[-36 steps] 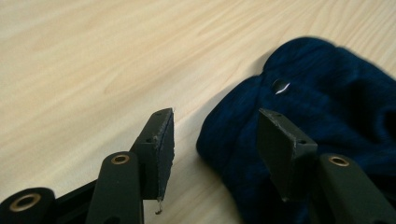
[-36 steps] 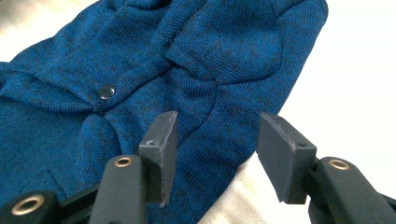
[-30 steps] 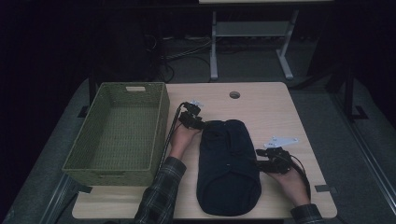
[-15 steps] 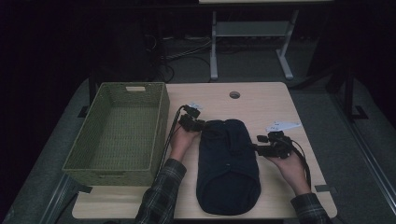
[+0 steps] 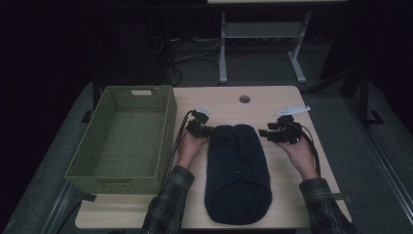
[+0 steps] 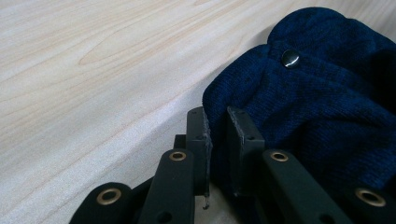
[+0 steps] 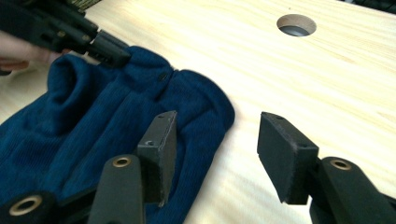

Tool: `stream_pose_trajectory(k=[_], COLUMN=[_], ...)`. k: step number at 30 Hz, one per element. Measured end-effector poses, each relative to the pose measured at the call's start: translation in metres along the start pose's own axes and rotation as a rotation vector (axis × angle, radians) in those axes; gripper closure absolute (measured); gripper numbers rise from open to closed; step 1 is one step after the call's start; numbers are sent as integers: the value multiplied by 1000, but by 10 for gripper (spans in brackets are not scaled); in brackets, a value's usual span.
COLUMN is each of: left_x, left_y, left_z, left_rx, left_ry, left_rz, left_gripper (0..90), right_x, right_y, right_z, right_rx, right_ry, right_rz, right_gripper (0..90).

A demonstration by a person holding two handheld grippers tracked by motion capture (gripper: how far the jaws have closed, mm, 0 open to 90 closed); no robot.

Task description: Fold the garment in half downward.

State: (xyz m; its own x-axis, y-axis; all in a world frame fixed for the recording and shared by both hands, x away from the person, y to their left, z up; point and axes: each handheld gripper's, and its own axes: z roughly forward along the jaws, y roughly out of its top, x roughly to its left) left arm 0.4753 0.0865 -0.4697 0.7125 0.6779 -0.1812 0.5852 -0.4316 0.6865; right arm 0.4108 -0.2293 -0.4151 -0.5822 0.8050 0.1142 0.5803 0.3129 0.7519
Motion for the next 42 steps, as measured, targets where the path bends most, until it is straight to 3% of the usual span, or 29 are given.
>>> stream_pose_trajectory(k=[8,10,19,22,24,27,32,39,42], left_x=[-1,0,-1,-1,-2,-2,-4,-3,-4], left_y=[0,0,-1,-1,-1,-1,-1,0,3], left_z=[0,0,0,0,0,0,0,-2,-3], left_rx=[0,-2,-10,-9,-7,-7,-6,2,15], left_ry=[1,0,1,9,11,13,23,24,29], left_rz=[-2,-6,-10,-6,-5,-4,-3,-23,-19], left_gripper=[801,801,801,801,802,802,805,822,824], right_x=[-8,-9,-17,-19,-20,-21,-16,-15,-12], right_y=[21,21,14,7,3,-1,1,5,8], right_z=[37,45,80,85,84,83,84,84,81], right_rx=[28,13,104,129,111,92,115,130,128], right_ry=[8,2,20,29,46,59,56,49,28], right_rz=[1,5,33,31,49,49,33,27,2], right_gripper=[485,499,506,518,546,651,792,819,820])
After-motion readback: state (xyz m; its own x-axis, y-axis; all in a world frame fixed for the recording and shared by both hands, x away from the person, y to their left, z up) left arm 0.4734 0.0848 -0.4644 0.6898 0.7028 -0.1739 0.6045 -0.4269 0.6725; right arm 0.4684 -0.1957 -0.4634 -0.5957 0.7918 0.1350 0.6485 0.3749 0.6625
